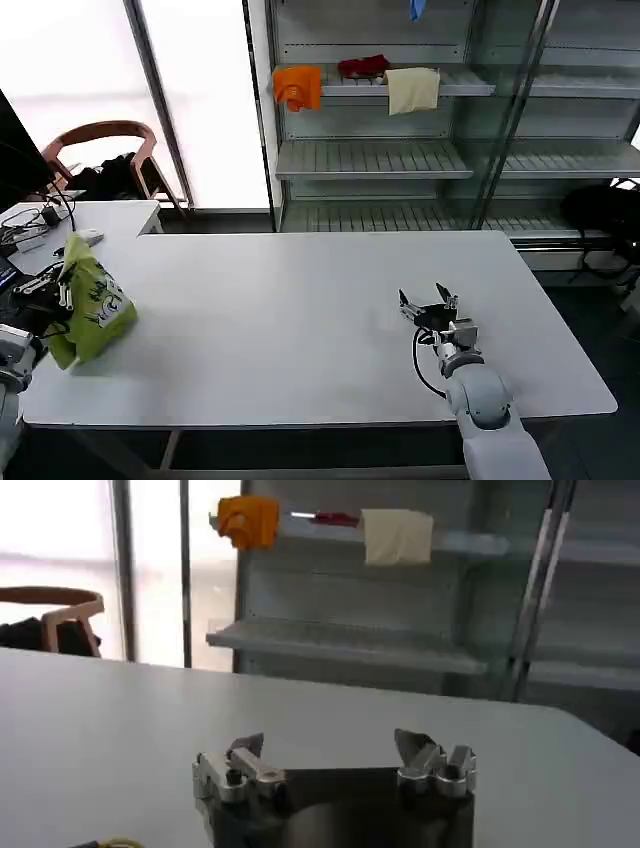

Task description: Fold and organize the clothes.

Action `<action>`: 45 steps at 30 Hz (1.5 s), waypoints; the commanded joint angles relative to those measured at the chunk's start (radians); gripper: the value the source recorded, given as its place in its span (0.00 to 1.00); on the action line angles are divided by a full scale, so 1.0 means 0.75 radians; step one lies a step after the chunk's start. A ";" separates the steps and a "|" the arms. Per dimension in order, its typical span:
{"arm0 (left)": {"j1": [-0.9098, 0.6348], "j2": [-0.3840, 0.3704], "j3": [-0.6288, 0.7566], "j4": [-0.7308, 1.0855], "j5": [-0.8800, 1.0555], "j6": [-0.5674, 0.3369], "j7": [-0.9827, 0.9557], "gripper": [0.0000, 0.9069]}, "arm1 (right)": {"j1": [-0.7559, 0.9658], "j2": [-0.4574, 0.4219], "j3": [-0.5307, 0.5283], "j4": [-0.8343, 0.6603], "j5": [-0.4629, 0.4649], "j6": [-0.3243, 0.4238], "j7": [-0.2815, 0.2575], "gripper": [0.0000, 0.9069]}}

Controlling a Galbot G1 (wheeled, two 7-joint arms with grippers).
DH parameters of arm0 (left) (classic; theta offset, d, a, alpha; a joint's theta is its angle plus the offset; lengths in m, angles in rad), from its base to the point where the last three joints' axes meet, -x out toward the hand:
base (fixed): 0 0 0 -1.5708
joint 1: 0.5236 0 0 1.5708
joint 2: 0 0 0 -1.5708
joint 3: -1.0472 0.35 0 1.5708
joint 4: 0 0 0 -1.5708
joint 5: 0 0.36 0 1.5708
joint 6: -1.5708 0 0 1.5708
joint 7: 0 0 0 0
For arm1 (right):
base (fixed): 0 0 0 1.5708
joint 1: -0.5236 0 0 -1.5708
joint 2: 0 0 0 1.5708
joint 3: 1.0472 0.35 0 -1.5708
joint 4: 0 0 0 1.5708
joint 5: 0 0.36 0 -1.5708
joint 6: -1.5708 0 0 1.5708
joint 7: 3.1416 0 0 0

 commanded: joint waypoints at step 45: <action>-0.202 -0.371 0.538 -0.038 -0.443 0.095 -0.280 1.00 | 0.116 0.051 -0.495 0.144 0.890 -0.295 0.176 1.00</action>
